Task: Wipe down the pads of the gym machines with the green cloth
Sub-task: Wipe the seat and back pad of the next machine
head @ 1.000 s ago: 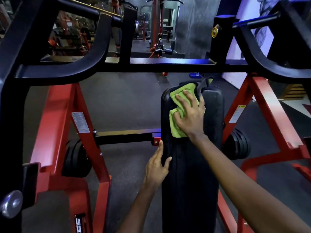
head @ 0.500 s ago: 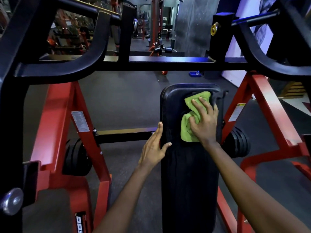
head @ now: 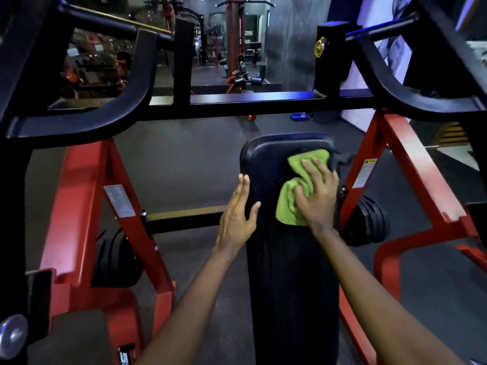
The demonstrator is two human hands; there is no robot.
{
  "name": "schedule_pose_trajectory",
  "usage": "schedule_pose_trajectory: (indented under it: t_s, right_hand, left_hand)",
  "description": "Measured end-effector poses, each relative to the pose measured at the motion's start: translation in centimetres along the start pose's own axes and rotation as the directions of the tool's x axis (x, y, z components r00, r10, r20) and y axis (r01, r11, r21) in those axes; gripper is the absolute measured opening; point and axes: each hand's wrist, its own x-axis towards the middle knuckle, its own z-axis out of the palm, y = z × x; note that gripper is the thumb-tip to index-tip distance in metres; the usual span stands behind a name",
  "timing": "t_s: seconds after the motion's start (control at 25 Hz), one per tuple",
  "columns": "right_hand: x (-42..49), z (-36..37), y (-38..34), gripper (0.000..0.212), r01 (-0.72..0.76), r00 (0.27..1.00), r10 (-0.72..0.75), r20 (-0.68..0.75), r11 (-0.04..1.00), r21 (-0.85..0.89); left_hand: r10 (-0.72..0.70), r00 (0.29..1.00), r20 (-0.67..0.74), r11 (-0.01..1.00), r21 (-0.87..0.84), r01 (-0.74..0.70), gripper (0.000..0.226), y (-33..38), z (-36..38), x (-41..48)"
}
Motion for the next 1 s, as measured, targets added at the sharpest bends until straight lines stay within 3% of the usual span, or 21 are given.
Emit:
schedule_pose_trajectory:
  t_s: [0.08,0.2,0.36,0.44,0.52,0.64,0.76,0.88,1.0]
  right_hand:
    - [3.3,1.4,-1.6,0.054,0.16,0.981,-0.154,0.115,0.986,-0.047]
    - [5.0,1.4,-0.8,0.052,0.293,0.943,-0.262,0.205,0.946,-0.142]
    - [6.3,0.7,-0.5,0.045,0.146,0.978,-0.132,0.161,0.986,-0.079]
    - [7.0,2.2,-3.5,0.041,0.156,0.972,-0.136,0.19,0.983,-0.093]
    - [7.9,2.9,-5.2,0.039,0.305,0.929,-0.268,0.256,0.945,-0.115]
    - [10.1,2.0,-5.7,0.041,0.511,0.807,-0.435,0.399,0.853,-0.104]
    - [11.4,2.0,-6.2,0.04,0.581,0.729,-0.449,0.517,0.805,-0.12]
    - [11.7,1.4,-3.6,0.044,0.418,0.848,-0.332,0.413,0.898,-0.139]
    - [10.0,-0.3,0.9,0.042,0.189,0.963,-0.162,0.215,0.976,-0.109]
  left_hand:
    - [0.001,0.999,-0.042,1.0,-0.014,-0.001,0.067,-0.1,0.1,-0.1]
    - [-0.007,0.995,-0.101,1.0,-0.028,0.004,0.056,-0.1,-0.2,0.5]
    - [0.009,0.998,-0.07,0.998,-0.056,-0.012,0.056,-0.4,-1.1,0.7]
    - [0.021,0.996,-0.086,0.998,-0.055,-0.026,0.056,-0.3,-1.1,0.7]
    - [0.024,0.993,-0.114,0.997,-0.067,-0.031,0.053,-0.1,-1.0,0.9]
    - [-0.031,0.983,-0.183,0.994,-0.113,0.01,0.045,-0.1,-1.1,1.2]
    - [-0.113,0.969,-0.221,0.977,-0.201,0.068,0.042,-0.2,-1.3,1.7]
    - [-0.075,0.962,-0.263,0.988,-0.147,0.037,0.037,0.1,-1.7,2.7]
    - [0.059,0.981,-0.186,0.998,0.006,-0.059,0.04,1.5,-1.6,5.5]
